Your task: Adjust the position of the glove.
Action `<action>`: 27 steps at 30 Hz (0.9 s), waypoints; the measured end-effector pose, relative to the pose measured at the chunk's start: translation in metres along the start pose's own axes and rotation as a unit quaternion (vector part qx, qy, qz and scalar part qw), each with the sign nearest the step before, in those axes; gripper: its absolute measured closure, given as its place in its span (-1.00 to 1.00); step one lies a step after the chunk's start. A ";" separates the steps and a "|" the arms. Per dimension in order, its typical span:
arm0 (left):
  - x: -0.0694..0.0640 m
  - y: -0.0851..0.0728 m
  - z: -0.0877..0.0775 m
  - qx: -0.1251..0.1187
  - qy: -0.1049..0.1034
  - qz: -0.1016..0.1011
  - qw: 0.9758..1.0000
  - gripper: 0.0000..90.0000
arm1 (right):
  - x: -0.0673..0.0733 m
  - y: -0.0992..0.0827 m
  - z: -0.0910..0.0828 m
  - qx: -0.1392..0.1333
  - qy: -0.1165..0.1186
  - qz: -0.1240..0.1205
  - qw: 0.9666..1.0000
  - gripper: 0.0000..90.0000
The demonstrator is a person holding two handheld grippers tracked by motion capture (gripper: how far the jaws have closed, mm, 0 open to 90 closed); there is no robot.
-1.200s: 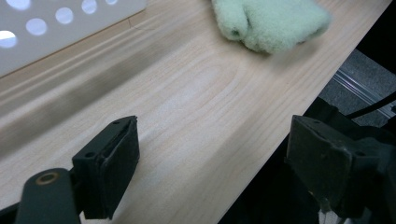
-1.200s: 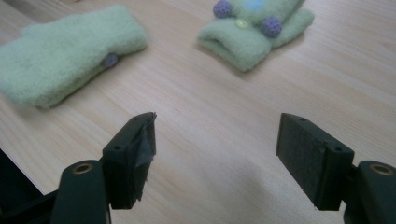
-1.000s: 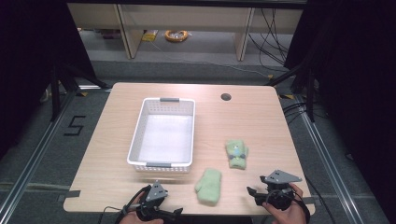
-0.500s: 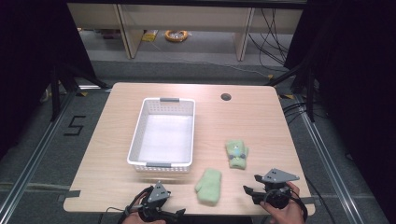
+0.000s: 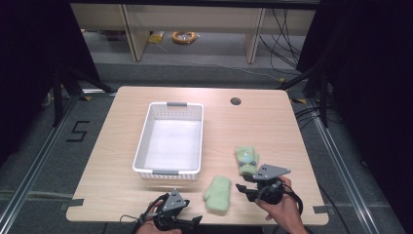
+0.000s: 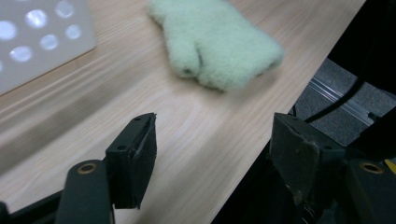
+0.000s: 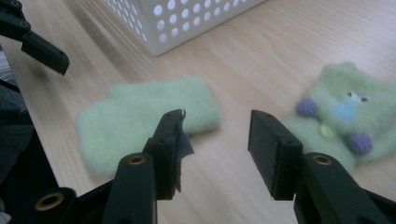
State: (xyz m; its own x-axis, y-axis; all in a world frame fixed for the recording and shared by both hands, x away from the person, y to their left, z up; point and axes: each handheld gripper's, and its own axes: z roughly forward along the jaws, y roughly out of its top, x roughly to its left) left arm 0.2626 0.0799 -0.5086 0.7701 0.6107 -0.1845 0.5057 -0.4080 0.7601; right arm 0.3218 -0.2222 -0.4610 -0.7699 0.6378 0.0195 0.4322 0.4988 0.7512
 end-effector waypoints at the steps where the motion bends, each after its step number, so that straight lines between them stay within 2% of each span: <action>1: -0.002 0.001 0.002 0.006 -0.002 -0.004 1.000 -0.27 | 0.000 0.004 0.003 0.001 0.000 -0.005 1.000 0.29; 2: -0.004 0.003 0.004 0.003 -0.002 -0.003 1.000 -0.25 | 0.000 0.008 0.007 0.002 0.002 -0.004 1.000 0.31; 3: -0.003 0.004 0.005 0.012 -0.002 0.008 1.000 -0.23 | 0.000 0.012 0.010 0.007 0.006 0.000 1.000 0.33; 4: -0.004 0.006 0.006 0.016 -0.002 0.016 1.000 -0.18 | 0.000 0.019 0.018 0.010 0.010 -0.013 1.000 0.39; 5: -0.007 0.007 0.009 0.007 -0.006 0.010 1.000 -0.18 | 0.000 0.019 0.018 0.010 0.010 -0.013 1.000 0.39; 6: -0.007 0.008 0.011 0.011 -0.004 0.018 1.000 -0.16 | 0.000 0.022 0.022 0.018 0.015 -0.011 1.000 0.40; 7: -0.009 0.009 0.013 0.003 -0.007 0.007 1.000 -0.14 | 0.000 0.025 0.027 0.016 0.017 -0.015 1.000 0.42; 8: -0.008 0.011 0.013 0.018 -0.005 0.023 1.000 -0.14 | 0.001 0.028 0.031 0.022 0.021 -0.011 0.999 0.42; 9: -0.008 0.014 0.015 0.015 -0.002 0.030 0.999 -0.14 | 0.000 0.030 0.036 0.027 0.021 -0.014 0.999 0.43; 10: -0.009 0.015 0.017 0.013 -0.001 0.024 1.000 -0.12 | 0.000 0.032 0.043 0.027 0.020 -0.017 0.999 0.44; 11: -0.008 0.017 0.017 0.016 -0.001 0.041 0.999 -0.10 | 0.000 0.034 0.046 0.031 0.021 -0.021 0.999 0.45; 12: -0.008 0.020 0.019 0.015 -0.001 0.043 0.999 -0.08 | -0.002 0.037 0.051 0.043 0.027 -0.027 0.998 0.48; 13: -0.008 0.020 0.019 0.015 -0.001 0.043 0.999 -0.07 | -0.002 0.037 0.051 0.043 0.027 -0.027 0.998 0.48; 14: -0.010 0.020 0.021 0.010 -0.006 0.030 0.999 -0.07 | -0.001 0.038 0.054 0.041 0.024 -0.020 0.999 0.49; 15: -0.009 0.022 0.021 0.015 -0.006 0.043 0.999 -0.07 | -0.002 0.040 0.057 0.037 0.022 -0.018 0.999 0.49; 16: -0.008 0.023 0.023 0.016 0.000 0.044 0.999 -0.04 | -0.004 0.041 0.060 0.044 0.024 -0.025 0.998 0.52; 18: -0.011 0.024 0.027 0.018 -0.002 0.035 0.999 -0.01 | -0.005 0.041 0.064 0.044 0.028 -0.015 0.998 0.54; 21: -0.013 0.025 0.031 0.024 -0.004 0.035 0.999 0.02 | -0.005 0.040 0.067 0.039 0.029 -0.014 0.999 0.55; 22: -0.014 0.026 0.033 0.028 -0.002 0.045 0.999 0.04 | -0.004 0.040 0.068 0.052 0.031 -0.007 0.998 0.55; 23: -0.017 0.026 0.035 0.025 -0.005 0.036 0.999 0.05 | -0.003 0.038 0.071 0.051 0.035 0.001 0.998 0.56; 24: -0.017 0.027 0.036 0.030 -0.001 0.050 0.998 0.05 | -0.003 0.038 0.071 0.051 0.035 0.001 0.998 0.56; 25: -0.018 0.027 0.038 0.035 0.002 0.054 0.998 0.06 | -0.005 0.038 0.071 0.062 0.040 -0.006 0.997 0.56; 26: -0.018 0.026 0.041 0.041 0.013 0.066 0.997 0.09 | -0.005 0.035 0.076 0.068 0.043 -0.003 0.997 0.56; 27: -0.018 0.026 0.041 0.041 0.013 0.066 0.997 0.12 | -0.005 0.035 0.076 0.068 0.043 -0.003 0.997 0.56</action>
State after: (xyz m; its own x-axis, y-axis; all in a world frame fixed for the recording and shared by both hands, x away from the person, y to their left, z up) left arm 0.2778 0.0308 -0.5106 0.8221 0.5651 -0.0698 0.4316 -0.5387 0.7236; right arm 0.3763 -0.1636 -0.4846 -0.8076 0.5848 0.0765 0.4827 0.5809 0.6554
